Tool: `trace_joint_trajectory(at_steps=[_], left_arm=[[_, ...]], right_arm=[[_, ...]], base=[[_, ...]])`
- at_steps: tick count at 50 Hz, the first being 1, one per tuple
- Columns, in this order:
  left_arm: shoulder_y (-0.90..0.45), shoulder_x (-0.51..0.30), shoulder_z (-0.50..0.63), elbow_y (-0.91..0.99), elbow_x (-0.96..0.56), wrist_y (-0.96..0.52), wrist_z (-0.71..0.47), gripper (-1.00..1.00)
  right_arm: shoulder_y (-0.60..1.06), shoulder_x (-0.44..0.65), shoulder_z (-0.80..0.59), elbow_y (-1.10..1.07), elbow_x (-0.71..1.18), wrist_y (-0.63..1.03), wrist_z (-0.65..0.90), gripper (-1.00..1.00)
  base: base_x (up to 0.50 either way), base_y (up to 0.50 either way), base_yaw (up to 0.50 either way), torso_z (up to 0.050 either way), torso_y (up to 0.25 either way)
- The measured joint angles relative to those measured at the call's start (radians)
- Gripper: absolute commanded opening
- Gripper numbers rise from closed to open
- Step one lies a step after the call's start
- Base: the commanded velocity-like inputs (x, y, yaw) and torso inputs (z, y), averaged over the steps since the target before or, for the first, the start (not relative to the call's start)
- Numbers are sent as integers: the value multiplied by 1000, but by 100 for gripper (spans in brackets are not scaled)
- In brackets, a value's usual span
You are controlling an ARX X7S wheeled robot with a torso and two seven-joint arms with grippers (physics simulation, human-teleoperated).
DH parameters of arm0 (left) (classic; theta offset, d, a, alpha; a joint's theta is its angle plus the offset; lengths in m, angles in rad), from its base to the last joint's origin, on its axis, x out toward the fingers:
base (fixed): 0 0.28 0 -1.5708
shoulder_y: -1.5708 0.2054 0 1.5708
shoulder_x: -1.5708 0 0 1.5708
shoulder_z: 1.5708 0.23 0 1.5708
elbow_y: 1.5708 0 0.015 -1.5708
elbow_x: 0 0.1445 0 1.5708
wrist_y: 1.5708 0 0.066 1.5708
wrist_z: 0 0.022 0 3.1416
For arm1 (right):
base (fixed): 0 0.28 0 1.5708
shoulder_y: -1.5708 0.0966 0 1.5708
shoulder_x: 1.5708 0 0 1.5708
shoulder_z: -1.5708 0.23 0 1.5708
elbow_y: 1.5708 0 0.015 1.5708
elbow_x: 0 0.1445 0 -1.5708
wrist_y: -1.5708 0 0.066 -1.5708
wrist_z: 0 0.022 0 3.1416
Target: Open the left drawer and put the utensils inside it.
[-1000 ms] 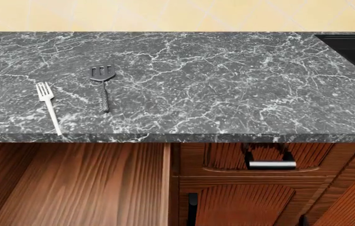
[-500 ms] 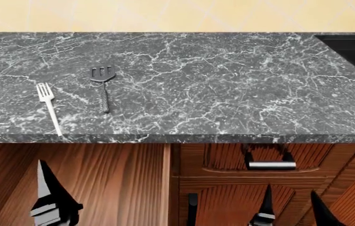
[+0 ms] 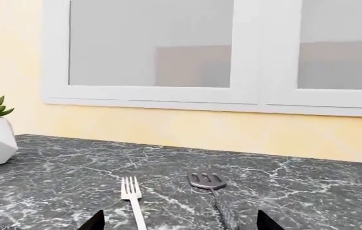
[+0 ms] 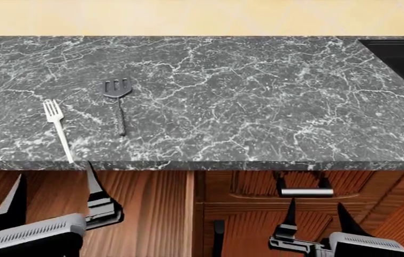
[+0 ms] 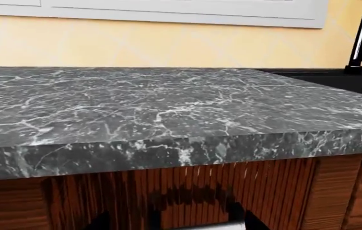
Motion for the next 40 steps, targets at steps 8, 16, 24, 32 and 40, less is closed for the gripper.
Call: trace_joint_trajectory(at_steps=[8, 16, 24, 32, 40], left_arm=[[-260, -202, 202, 181, -228, -80, -184, 100], [-1025, -322, 927, 334, -510, 33, -346, 100], [-1715, -349, 1404, 403, -769, 24, -408, 100], [-1961, -413, 1239, 434, -1145, -201, -408, 100], [-2038, -411, 1066, 408, -1388, -368, -410, 100]], right_arm=[[13, 5, -3, -5, -5, 24, 10, 100], [16, 10, -9, -16, -11, 41, 18, 100], [18, 15, -11, -23, -11, 49, 21, 100], [20, 19, -12, -21, -7, 50, 21, 100], [23, 21, -13, -18, -4, 51, 22, 100]], base=[[0, 0, 0, 48, -108], [0, 0, 0, 31, -62], [0, 0, 0, 0, 0], [0, 0, 0, 0, 0], [0, 0, 0, 0, 0]])
